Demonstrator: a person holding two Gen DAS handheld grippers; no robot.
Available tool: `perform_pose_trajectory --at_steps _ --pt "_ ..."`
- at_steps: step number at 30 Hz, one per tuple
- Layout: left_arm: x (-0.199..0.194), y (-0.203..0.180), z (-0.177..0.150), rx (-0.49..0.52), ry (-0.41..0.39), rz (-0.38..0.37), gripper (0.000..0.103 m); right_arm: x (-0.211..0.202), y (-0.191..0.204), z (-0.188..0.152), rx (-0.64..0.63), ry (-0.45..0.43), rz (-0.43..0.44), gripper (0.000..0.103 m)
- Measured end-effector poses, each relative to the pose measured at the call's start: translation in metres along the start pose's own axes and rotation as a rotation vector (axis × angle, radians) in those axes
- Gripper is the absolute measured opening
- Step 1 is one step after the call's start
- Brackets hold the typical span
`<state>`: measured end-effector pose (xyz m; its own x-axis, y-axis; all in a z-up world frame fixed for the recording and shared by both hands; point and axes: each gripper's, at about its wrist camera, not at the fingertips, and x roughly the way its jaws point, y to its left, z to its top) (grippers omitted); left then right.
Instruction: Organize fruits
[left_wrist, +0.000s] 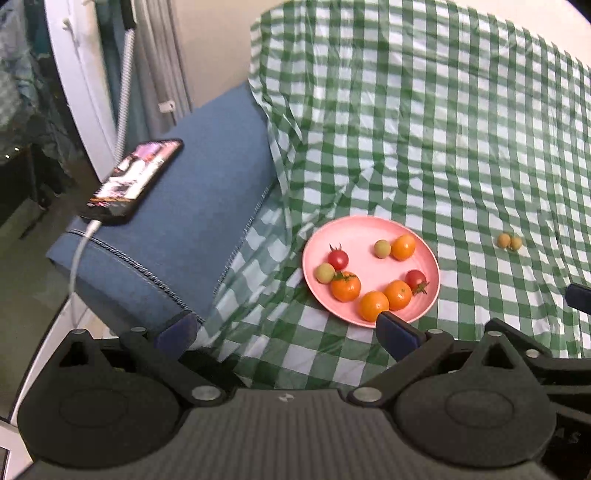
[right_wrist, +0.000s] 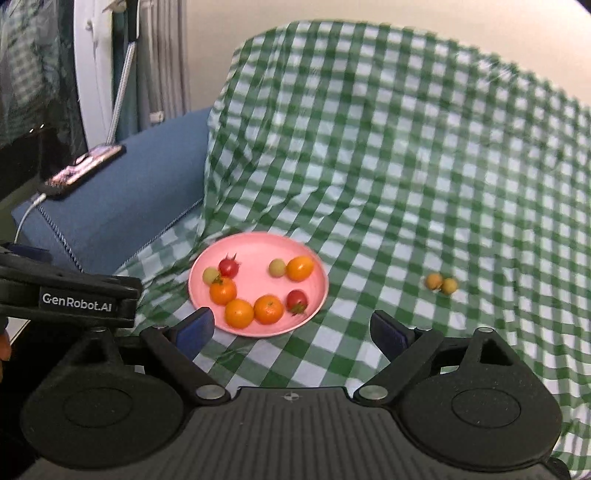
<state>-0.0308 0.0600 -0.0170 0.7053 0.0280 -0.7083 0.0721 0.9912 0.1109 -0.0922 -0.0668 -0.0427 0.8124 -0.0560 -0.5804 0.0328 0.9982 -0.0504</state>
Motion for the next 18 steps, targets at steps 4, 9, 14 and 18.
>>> perform_pose_trajectory --at_steps 4,9,14,18 --pt "-0.016 0.001 -0.003 -0.011 -0.029 0.006 0.103 -0.016 0.0 -0.001 0.0 -0.039 -0.004 0.092" --pt "-0.028 0.0 -0.007 -0.008 -0.035 0.011 0.103 -0.03 0.001 -0.002 -0.002 -0.067 0.001 0.092" --pt "-0.034 0.0 -0.009 -0.004 -0.045 0.015 0.103 -0.034 0.001 -0.002 0.0 -0.082 0.004 0.092" --pt "-0.036 -0.001 -0.009 0.004 -0.044 0.017 0.103 -0.034 0.002 -0.001 0.002 -0.079 0.008 0.092"
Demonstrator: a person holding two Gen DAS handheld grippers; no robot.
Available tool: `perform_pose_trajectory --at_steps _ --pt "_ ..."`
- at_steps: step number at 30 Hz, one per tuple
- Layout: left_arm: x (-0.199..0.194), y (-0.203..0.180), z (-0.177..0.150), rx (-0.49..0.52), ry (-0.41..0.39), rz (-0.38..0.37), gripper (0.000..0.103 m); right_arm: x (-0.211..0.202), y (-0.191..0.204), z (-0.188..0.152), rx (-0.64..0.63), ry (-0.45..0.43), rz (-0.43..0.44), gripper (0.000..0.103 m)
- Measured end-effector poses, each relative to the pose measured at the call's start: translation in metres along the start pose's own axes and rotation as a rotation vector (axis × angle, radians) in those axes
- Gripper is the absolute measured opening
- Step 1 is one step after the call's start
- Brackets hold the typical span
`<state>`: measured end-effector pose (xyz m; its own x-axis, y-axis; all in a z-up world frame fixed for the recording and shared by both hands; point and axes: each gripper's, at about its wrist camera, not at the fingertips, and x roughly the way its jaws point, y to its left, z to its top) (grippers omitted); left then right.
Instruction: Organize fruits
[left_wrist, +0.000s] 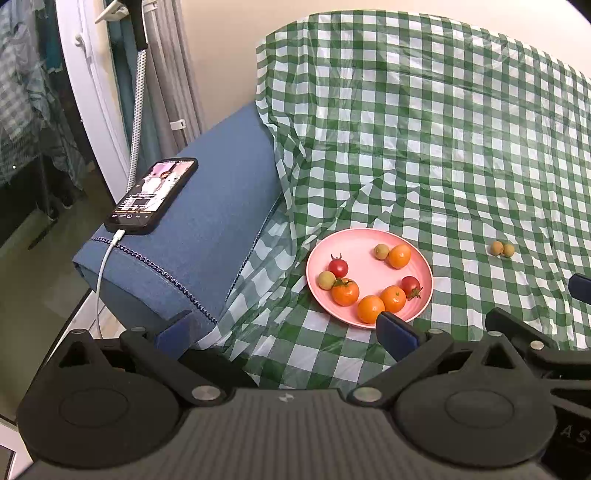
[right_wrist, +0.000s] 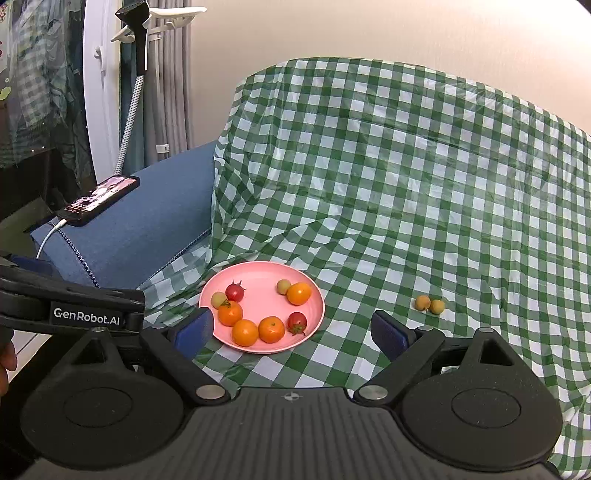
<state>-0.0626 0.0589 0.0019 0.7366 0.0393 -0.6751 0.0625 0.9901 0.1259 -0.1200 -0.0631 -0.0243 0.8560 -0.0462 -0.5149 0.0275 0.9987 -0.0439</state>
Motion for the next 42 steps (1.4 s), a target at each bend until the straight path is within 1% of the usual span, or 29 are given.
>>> perform_pose_trajectory --at_steps 8,18,21,25,28,31,35,37,40,42 --pt "0.008 -0.003 0.002 0.029 0.019 0.006 0.103 0.006 -0.004 -0.001 0.013 0.016 0.01 0.093" --pt "0.029 -0.014 0.004 0.081 0.067 0.012 0.103 0.022 -0.019 -0.008 0.061 0.043 0.02 0.093" --pt "0.038 -0.023 0.008 0.1 0.092 0.006 0.103 0.028 -0.032 -0.011 0.09 0.051 0.005 0.093" --pt "0.051 -0.043 0.02 0.119 0.116 -0.021 0.103 0.037 -0.06 -0.016 0.136 0.055 -0.051 0.095" --pt "0.065 -0.066 0.031 0.139 0.131 -0.054 0.103 0.046 -0.091 -0.022 0.174 0.061 -0.115 0.096" --pt "0.085 -0.099 0.046 0.167 0.158 -0.115 0.103 0.06 -0.127 -0.028 0.214 0.07 -0.183 0.096" --pt "0.128 -0.154 0.068 0.197 0.221 -0.203 0.103 0.089 -0.176 -0.039 0.252 0.089 -0.268 0.096" --pt "0.152 -0.186 0.08 0.215 0.235 -0.247 0.103 0.105 -0.197 -0.044 0.271 0.102 -0.304 0.096" --pt "0.189 -0.235 0.094 0.265 0.244 -0.319 0.103 0.128 -0.228 -0.051 0.306 0.112 -0.331 0.096" --pt "0.213 -0.264 0.1 0.297 0.26 -0.351 0.103 0.144 -0.244 -0.055 0.316 0.111 -0.336 0.096"
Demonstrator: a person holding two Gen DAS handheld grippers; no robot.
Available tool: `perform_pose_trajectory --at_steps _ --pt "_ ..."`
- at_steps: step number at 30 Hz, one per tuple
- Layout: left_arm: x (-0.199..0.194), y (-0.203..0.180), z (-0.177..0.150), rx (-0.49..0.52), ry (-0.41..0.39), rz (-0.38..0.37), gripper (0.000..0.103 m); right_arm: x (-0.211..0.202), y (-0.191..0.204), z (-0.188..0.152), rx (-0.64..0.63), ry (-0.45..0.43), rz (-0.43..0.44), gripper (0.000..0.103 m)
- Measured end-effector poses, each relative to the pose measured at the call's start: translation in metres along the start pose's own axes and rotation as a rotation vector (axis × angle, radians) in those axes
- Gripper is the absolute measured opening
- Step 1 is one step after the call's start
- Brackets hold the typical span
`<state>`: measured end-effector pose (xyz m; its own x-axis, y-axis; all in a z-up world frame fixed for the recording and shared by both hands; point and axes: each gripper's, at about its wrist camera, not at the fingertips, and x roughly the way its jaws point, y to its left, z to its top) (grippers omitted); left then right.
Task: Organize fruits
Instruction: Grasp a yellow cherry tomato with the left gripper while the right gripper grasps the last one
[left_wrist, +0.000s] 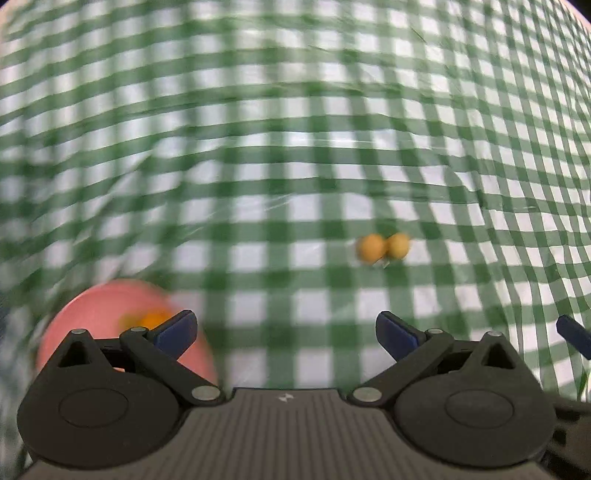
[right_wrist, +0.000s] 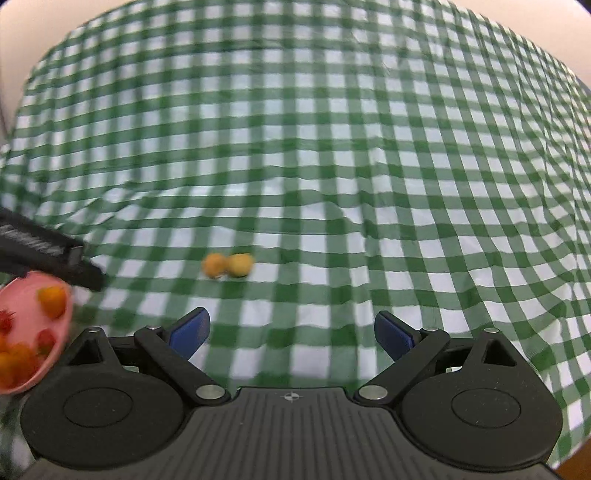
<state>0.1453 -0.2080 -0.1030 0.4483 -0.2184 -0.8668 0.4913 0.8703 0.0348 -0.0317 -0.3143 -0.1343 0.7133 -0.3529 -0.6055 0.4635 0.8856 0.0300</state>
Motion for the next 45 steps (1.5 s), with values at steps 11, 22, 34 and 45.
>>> perform_pose_trajectory --at_steps 11,22,34,45 --pt "0.125 -0.026 0.047 0.069 0.123 -0.067 0.103 0.105 -0.01 0.007 -0.038 0.011 0.036 0.096" --pt "0.138 -0.002 0.066 0.083 0.104 -0.114 0.103 0.163 0.031 0.015 -0.191 -0.017 0.141 0.096" --pt "0.125 -0.019 0.082 0.134 0.057 -0.159 0.029 0.16 0.031 0.011 -0.208 -0.05 0.198 0.028" --pt "0.015 0.008 0.019 0.022 0.019 -0.107 0.029 0.061 0.004 0.01 -0.093 -0.083 0.133 0.028"
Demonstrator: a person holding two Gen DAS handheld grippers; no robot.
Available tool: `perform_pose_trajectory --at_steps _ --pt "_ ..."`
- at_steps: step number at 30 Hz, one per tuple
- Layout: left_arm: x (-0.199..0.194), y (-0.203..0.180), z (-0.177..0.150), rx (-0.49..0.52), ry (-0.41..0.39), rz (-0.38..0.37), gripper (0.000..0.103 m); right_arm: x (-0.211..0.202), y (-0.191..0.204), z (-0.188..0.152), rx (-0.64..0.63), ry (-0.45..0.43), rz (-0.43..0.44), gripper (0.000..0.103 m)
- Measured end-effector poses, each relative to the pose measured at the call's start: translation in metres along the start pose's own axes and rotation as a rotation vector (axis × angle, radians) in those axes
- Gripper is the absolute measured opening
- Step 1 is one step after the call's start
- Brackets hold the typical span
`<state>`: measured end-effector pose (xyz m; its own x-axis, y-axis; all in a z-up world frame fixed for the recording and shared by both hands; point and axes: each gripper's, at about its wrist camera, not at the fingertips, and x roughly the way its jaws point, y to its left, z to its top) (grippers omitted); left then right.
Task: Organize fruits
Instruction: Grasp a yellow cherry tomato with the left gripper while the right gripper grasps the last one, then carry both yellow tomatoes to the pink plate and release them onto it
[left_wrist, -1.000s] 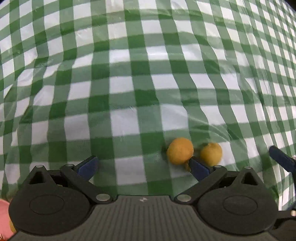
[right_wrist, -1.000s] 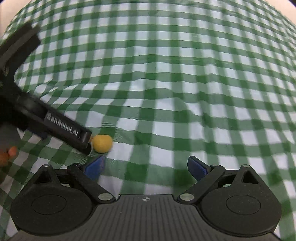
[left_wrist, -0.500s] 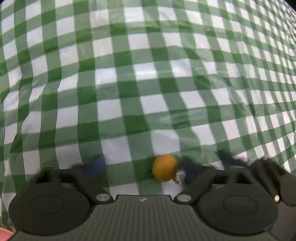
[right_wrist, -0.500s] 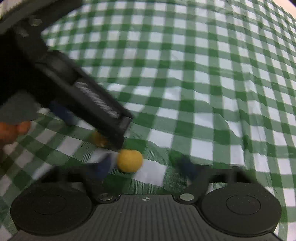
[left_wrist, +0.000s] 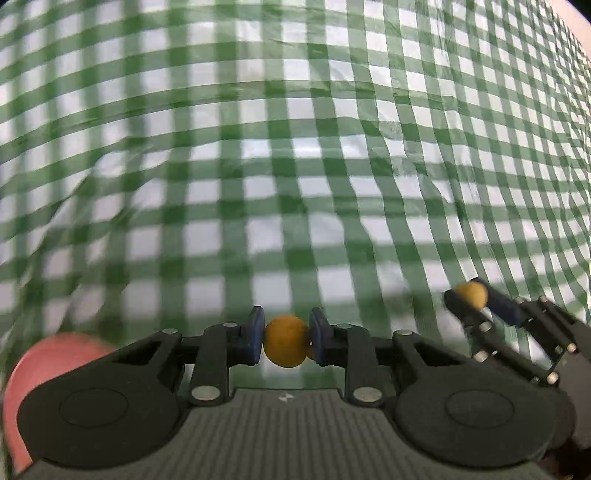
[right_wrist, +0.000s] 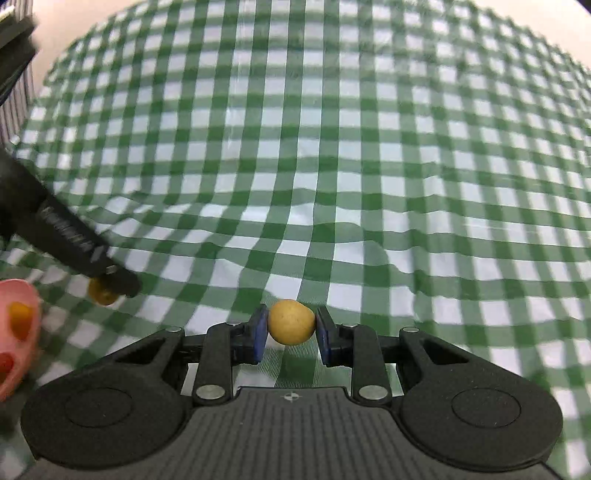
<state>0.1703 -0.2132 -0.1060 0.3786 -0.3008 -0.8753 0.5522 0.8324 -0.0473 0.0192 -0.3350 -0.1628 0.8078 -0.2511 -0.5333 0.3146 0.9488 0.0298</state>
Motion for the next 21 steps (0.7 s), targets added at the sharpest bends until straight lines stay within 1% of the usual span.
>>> perform_pose_trajectory --at_steps 5,9,12,13,15,18,21 --pt "-0.07 0.016 -0.068 -0.042 0.022 0.03 0.029 -0.07 0.026 -0.022 0.022 0.045 0.063 0.028" --pt "-0.114 0.034 -0.124 -0.094 0.059 0.055 0.029 -0.124 0.066 -0.036 0.016 0.081 0.151 0.028" --pt "-0.14 0.048 -0.159 -0.128 0.06 0.098 0.029 -0.152 0.096 -0.041 -0.019 0.081 0.214 0.028" --pt "-0.15 0.054 -0.171 -0.143 0.056 0.108 0.029 -0.16 0.104 -0.037 -0.035 0.077 0.23 0.028" --pt "-0.167 0.065 -0.191 -0.179 0.048 0.125 0.029 -0.174 0.122 -0.037 -0.06 0.071 0.265 0.028" --pt "-0.185 0.077 -0.211 -0.228 0.032 0.125 0.029 -0.198 0.145 -0.028 -0.054 0.089 0.328 0.028" --pt "-0.204 0.093 -0.224 -0.269 0.0 0.124 0.029 -0.213 0.156 -0.027 -0.063 0.087 0.333 0.029"
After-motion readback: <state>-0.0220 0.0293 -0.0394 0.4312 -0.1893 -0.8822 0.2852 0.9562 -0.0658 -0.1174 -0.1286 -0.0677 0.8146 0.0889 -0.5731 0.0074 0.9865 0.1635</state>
